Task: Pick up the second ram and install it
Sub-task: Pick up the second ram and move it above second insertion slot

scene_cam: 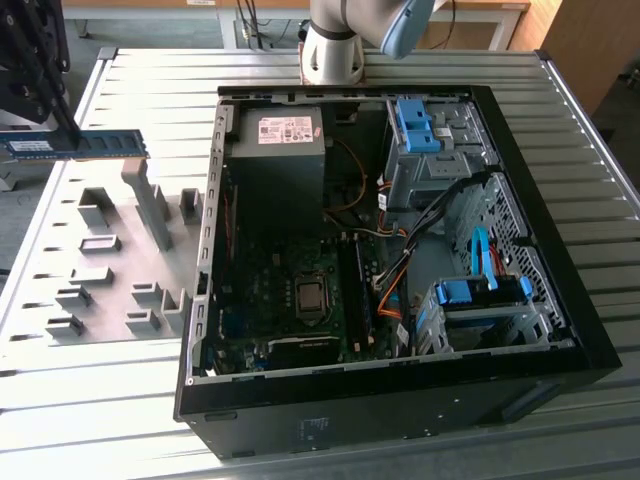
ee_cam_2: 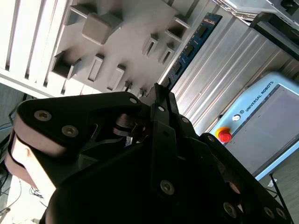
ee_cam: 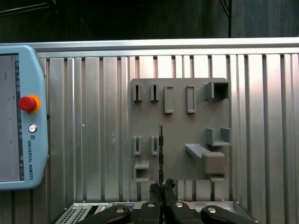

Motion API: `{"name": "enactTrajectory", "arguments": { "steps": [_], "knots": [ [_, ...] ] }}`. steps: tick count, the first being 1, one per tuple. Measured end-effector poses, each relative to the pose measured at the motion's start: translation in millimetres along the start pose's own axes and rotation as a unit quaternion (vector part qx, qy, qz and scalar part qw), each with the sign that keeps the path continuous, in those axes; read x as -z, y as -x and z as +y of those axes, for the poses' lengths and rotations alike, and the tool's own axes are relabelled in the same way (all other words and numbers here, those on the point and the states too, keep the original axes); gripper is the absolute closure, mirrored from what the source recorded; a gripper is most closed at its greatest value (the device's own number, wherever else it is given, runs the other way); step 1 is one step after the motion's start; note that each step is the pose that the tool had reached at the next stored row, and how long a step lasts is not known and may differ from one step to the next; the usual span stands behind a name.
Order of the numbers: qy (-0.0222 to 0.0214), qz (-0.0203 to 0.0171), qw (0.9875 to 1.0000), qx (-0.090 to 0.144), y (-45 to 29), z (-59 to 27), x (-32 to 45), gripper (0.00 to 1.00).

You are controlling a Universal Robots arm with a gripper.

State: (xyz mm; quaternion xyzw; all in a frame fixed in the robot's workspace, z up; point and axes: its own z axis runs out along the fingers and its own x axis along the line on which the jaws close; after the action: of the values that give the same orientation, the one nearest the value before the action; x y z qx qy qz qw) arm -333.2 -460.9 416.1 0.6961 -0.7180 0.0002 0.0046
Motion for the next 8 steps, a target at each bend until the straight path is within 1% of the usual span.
{"name": "enactTrajectory", "arguments": {
  "steps": [8],
  "knots": [
    [0.0000,0.0001,1.0000,0.000,0.1,-2.4,0.1,0.86]
  ]
}}
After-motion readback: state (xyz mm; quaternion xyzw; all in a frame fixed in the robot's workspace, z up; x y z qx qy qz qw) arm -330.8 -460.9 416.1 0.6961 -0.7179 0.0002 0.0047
